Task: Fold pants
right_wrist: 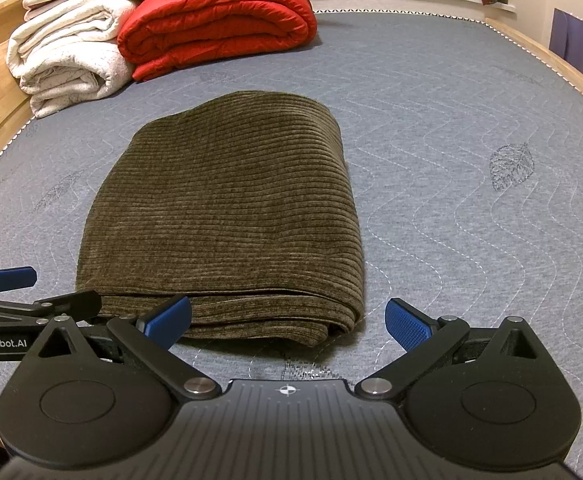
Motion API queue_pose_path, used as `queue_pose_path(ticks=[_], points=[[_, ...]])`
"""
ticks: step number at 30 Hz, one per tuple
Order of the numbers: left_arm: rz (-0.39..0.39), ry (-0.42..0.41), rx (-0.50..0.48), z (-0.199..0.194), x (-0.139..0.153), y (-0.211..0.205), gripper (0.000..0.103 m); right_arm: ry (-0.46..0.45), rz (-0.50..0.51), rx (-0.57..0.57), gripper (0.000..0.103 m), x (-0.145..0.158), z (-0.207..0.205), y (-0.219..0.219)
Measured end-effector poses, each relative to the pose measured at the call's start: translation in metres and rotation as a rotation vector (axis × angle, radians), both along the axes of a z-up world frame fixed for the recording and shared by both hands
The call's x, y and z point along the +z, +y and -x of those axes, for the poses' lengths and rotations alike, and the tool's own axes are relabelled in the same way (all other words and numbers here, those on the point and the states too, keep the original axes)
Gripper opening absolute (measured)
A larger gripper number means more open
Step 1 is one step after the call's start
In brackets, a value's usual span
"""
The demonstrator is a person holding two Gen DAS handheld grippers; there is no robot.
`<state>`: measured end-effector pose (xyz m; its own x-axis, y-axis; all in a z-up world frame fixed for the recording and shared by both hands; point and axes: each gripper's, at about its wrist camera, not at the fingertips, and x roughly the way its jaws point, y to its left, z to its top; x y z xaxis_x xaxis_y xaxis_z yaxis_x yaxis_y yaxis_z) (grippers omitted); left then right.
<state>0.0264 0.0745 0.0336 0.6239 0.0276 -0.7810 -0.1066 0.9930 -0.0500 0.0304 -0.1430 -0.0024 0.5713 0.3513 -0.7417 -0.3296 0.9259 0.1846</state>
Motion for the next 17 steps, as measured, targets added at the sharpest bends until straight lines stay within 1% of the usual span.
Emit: queue_pose_path(ticks=[17], points=[[0.003, -0.013, -0.021, 0.0005, 0.0008, 0.0001, 0.103, 0.007, 0.000, -0.001, 0.102, -0.0006, 0.0015, -0.0025]])
